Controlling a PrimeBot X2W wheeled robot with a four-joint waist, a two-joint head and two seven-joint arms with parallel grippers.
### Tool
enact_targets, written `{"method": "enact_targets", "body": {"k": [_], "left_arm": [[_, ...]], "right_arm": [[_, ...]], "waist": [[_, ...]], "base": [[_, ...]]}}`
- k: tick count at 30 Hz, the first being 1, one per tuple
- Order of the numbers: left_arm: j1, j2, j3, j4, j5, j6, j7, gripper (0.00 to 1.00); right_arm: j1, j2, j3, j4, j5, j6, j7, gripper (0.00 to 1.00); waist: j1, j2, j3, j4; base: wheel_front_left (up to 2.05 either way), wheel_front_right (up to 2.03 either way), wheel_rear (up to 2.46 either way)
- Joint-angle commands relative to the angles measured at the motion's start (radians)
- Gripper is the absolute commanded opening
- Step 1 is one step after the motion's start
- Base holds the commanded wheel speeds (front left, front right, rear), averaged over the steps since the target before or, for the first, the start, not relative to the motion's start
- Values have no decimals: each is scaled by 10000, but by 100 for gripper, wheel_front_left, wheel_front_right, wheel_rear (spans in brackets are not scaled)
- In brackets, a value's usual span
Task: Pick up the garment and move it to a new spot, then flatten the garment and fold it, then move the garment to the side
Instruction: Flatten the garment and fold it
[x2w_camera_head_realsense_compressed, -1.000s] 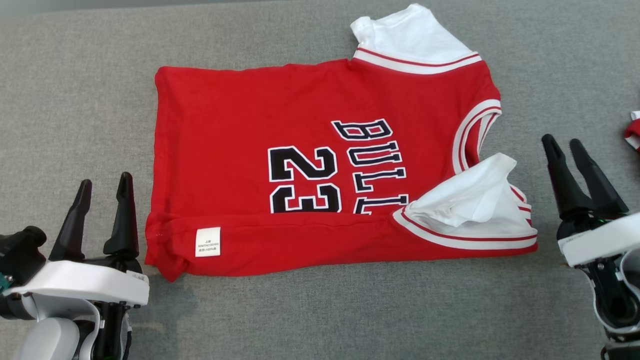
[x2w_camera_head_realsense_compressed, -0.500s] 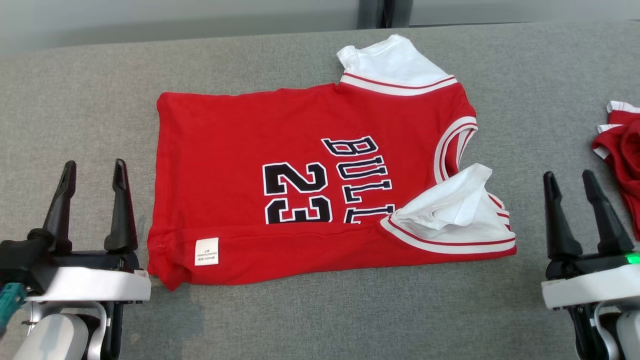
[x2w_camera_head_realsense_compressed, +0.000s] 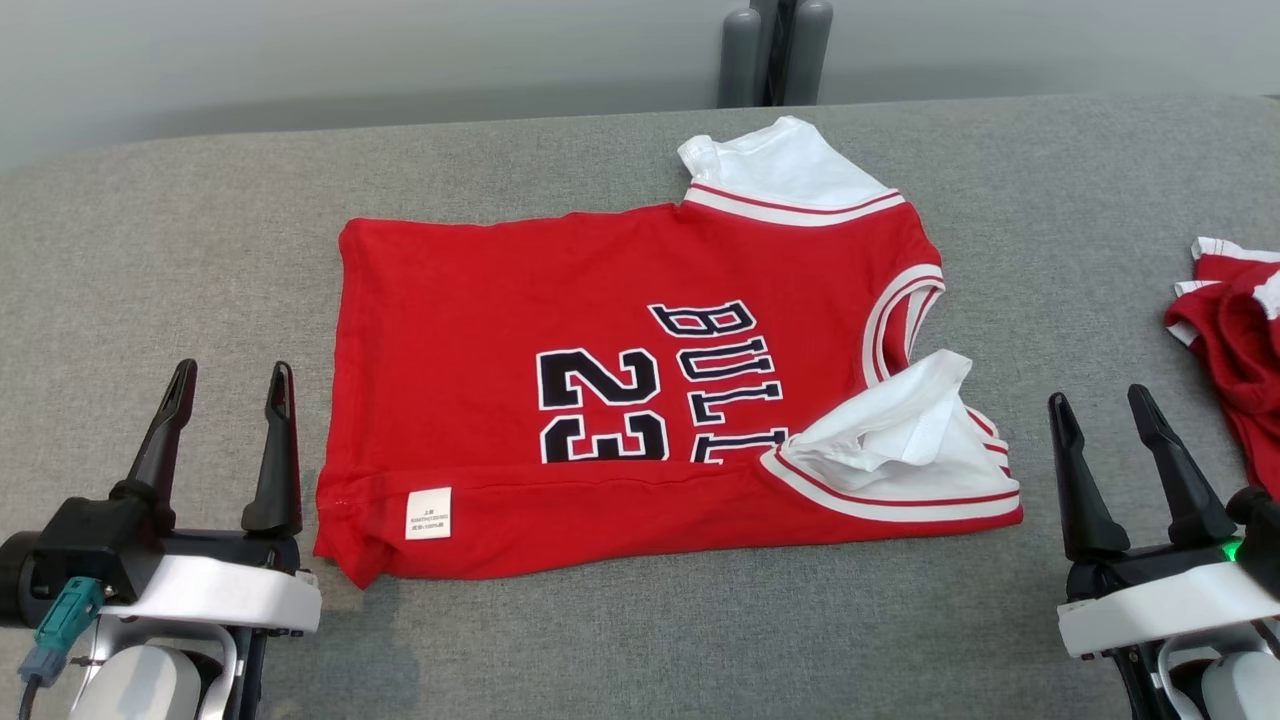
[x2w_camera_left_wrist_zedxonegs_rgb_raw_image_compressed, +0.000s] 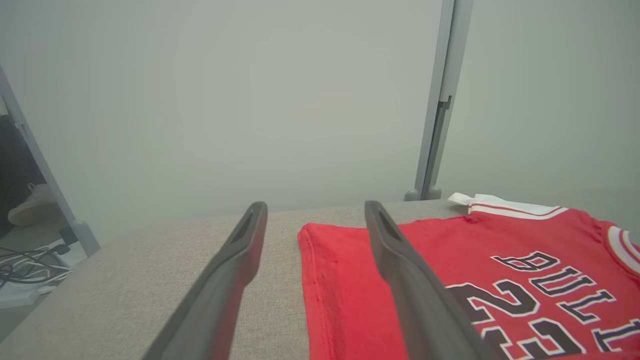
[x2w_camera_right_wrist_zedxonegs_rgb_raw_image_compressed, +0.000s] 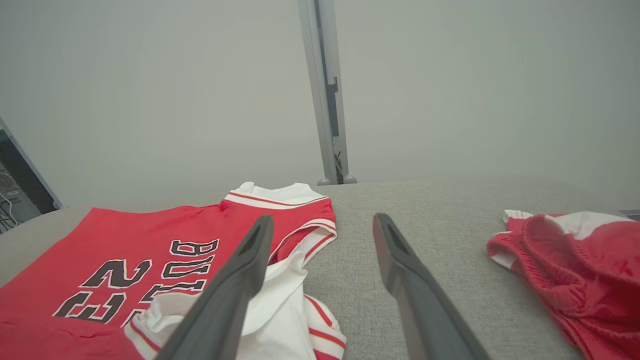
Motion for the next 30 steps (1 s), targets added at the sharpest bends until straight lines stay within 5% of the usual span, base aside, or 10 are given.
{"method": "enact_targets", "body": {"k": [1, 30], "left_arm": [[48, 6, 44, 51, 73, -53, -45, 100], [518, -769, -618, 1914, -1559, -647, 2061, 100]], "right_arm": [[39, -39, -13, 18, -27, 5, -36, 100], [-635, -69, 1231, 2308, 327, 4, 870, 100]], "waist": [[0, 0, -27, 27], [0, 0, 1009, 38]], "base": [[0, 0, 0], [0, 0, 0]]}}
